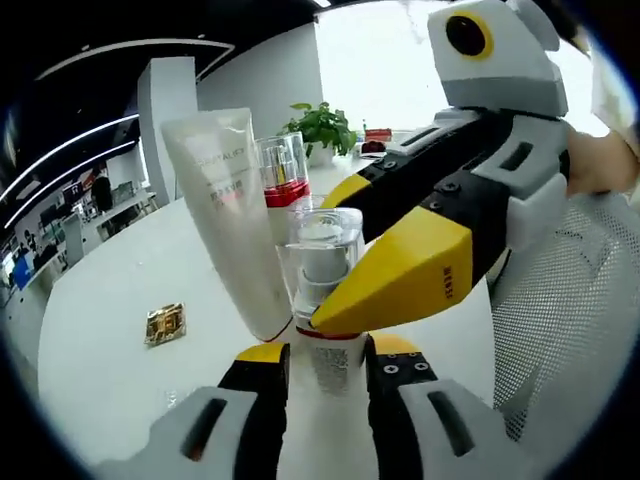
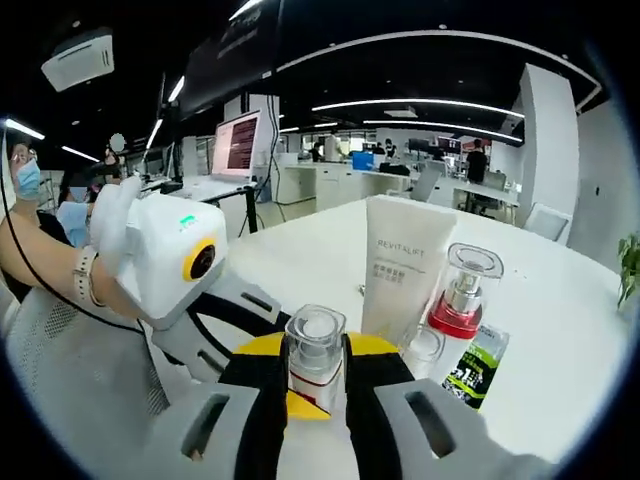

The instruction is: Arrange the skincare products in the storage area until every visible bottle or jar stands upright without overlapping.

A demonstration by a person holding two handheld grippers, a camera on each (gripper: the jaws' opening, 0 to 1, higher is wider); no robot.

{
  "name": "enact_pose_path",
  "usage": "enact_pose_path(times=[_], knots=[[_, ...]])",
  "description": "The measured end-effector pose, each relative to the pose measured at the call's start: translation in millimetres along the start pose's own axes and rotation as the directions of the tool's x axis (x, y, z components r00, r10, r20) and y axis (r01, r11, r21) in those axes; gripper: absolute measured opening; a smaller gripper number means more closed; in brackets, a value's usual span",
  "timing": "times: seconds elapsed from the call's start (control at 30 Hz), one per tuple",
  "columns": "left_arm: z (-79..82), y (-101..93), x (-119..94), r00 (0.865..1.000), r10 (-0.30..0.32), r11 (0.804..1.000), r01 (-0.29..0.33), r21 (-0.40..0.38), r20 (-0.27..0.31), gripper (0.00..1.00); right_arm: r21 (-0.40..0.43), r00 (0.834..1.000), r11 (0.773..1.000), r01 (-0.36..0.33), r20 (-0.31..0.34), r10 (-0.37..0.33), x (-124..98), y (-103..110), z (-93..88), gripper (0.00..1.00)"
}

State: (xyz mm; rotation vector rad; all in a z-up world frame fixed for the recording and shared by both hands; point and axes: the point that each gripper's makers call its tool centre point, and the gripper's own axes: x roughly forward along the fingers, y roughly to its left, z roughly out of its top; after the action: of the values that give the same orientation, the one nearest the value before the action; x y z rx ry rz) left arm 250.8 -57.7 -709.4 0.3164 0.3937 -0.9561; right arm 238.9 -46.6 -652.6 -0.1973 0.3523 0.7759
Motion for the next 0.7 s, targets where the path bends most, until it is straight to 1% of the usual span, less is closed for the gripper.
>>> enact_pose_path(times=[0.07, 0.17, 0.23, 0.43, 0.57, 0.6, 0.67, 0.7], knots=[[-1.1, -0.1, 0, 1.0, -0.002, 1.0, 0.002, 0.004, -0.008, 0.24, 0.014, 1.0, 1.0, 0.0, 0.007, 0.0, 0, -1, 1.3, 0.21], [-4.3, -1.2, -1, 0.999, 0.003, 0.999, -0.001, 0.048, -0.042, 0.18, 0.024, 1.0, 1.0, -0.002, 0.001, 0.002, 0, -2, -0.2, 0.21], [-4.6, -2.3, 0, 0.999, -0.004, 0.999, 0.006, 0.049, -0.045, 0.18, 0.025, 1.0, 1.0, -0.004, -0.003, 0.004, 1, -1, -1.2, 0.21], [-8.5, -6.1, 3, 0.998, -0.025, 1.0, 0.025, 0.009, -0.054, 0.18, 0.027, 1.0, 1.0, -0.016, -0.024, 0.016, 3, 2, -5.2, 0.21], [-15.1, -5.5, 5, 0.997, -0.028, 1.0, 0.028, -0.004, -0.068, 0.18, 0.038, 0.999, 0.999, -0.022, -0.028, 0.023, 3, 3, -6.3, 0.21], [-13.3, -6.7, 5, 0.998, -0.034, 0.999, 0.034, -0.013, -0.05, 0.18, 0.038, 0.999, 0.999, -0.021, -0.024, 0.022, 3, 3, -5.4, 0.21], [-15.7, -5.3, 5, 0.998, -0.034, 0.999, 0.032, -0.036, -0.055, 0.18, 0.037, 1.0, 0.999, -0.021, -0.021, 0.022, 3, 2, -5.0, 0.21], [-15.9, -5.2, 5, 0.998, -0.034, 0.999, 0.033, -0.032, -0.053, 0.18, 0.042, 0.999, 0.999, -0.025, -0.021, 0.026, 3, 3, -4.9, 0.21]])
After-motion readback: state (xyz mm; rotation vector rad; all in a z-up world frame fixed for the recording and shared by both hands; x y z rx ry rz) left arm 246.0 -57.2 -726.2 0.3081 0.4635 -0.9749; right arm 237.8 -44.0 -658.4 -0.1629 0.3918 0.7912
